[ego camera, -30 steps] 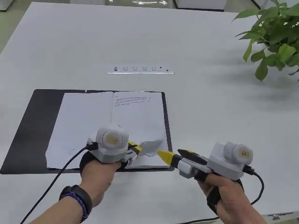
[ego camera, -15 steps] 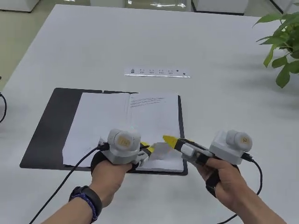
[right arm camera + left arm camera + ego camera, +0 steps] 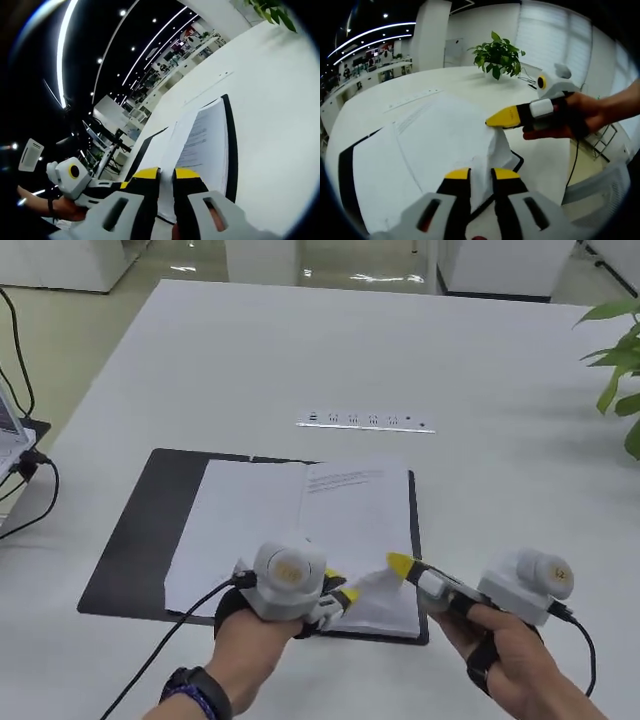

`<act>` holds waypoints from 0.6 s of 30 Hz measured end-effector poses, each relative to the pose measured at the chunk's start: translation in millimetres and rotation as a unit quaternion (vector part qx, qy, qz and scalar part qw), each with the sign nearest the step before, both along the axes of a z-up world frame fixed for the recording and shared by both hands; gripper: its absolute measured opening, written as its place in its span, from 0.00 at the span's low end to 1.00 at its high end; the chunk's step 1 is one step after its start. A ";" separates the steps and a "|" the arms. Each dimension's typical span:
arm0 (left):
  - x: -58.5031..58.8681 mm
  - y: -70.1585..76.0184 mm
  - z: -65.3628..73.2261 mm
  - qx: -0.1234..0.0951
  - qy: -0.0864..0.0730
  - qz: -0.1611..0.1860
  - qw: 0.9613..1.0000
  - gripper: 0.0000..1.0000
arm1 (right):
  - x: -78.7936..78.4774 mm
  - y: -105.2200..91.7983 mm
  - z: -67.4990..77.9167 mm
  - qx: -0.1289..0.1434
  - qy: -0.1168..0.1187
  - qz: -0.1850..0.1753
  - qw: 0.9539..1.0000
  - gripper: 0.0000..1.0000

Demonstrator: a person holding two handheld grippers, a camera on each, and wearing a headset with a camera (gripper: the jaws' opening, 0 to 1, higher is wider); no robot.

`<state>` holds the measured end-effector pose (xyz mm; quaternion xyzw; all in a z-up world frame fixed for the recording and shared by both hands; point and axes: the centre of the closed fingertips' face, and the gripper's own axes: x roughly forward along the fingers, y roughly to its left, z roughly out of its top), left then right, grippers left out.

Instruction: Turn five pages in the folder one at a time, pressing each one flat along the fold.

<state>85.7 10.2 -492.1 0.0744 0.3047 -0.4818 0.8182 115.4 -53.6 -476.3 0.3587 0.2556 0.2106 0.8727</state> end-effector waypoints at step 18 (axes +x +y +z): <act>6.7 50.1 26.2 0.000 -0.015 0.034 0.999 0.34 | 5.3 5.8 13.8 0.022 -0.005 -0.014 1.000 0.00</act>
